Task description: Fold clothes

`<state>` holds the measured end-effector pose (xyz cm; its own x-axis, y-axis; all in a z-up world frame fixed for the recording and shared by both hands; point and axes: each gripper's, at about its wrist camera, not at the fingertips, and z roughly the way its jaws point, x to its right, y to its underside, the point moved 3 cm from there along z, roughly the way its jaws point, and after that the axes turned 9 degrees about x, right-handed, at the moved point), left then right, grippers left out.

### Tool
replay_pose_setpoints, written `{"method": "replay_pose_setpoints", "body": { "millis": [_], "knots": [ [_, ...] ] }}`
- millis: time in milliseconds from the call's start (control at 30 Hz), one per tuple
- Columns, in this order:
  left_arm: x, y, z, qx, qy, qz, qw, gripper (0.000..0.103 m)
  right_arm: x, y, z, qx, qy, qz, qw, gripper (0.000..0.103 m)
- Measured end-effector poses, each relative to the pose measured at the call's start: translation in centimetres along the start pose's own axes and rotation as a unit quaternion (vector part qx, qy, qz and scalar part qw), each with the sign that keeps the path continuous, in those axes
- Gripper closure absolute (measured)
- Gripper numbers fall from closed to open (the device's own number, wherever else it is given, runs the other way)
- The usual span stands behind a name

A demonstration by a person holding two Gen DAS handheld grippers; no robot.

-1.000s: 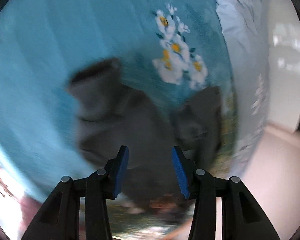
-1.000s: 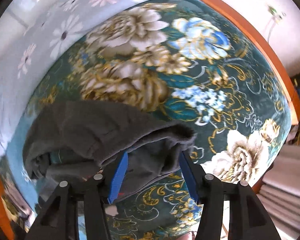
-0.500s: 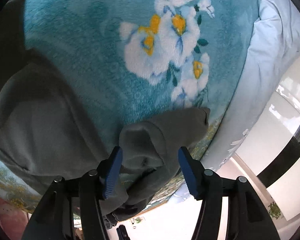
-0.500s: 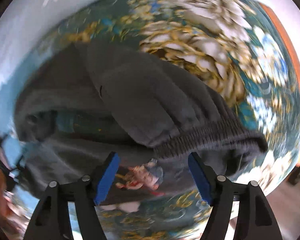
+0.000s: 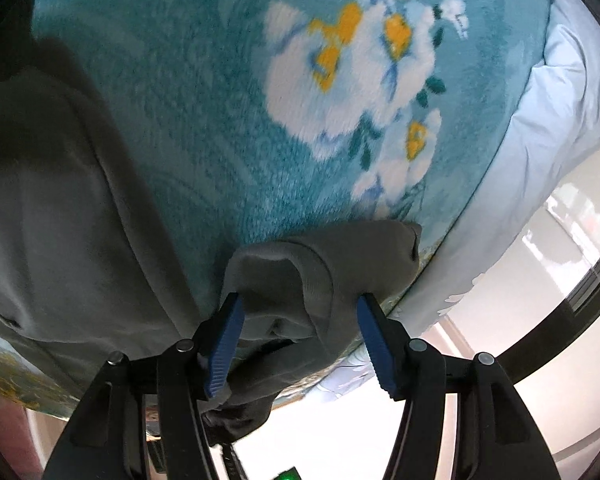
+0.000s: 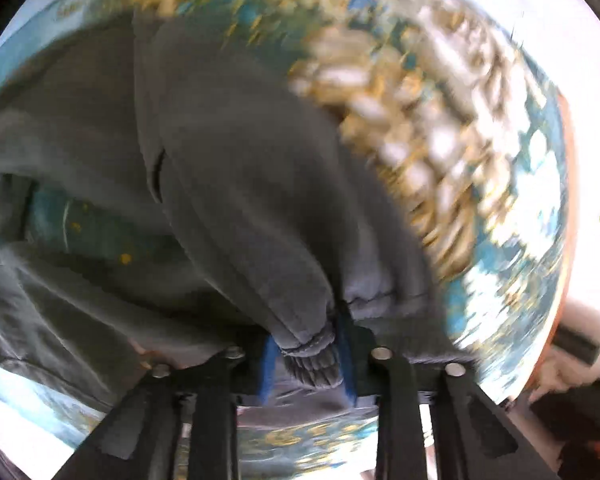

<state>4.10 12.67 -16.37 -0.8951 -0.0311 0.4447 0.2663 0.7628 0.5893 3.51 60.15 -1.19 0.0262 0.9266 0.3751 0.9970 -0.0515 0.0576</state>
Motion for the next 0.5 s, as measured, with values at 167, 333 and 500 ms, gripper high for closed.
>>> {"method": "replay_pose_setpoints", "body": {
  "millis": [167,333,500],
  "knots": [
    [0.2,0.6,0.8,0.004,0.018,-0.020,0.9996,0.043,8.2,-5.0,-1.8,0.043,0.063,0.010,0.997,0.081],
    [1.0,0.8,1.3,0.020,0.057,-0.059,0.9964,0.043,13.1,-9.0,-0.5,0.010,0.126,0.089,0.988,0.080],
    [2.2,1.5,3.0,0.017,0.041,-0.073,0.9964,0.043,11.6,-8.7,-0.7,0.024,0.098,0.090,0.991,0.072]
  ]
}}
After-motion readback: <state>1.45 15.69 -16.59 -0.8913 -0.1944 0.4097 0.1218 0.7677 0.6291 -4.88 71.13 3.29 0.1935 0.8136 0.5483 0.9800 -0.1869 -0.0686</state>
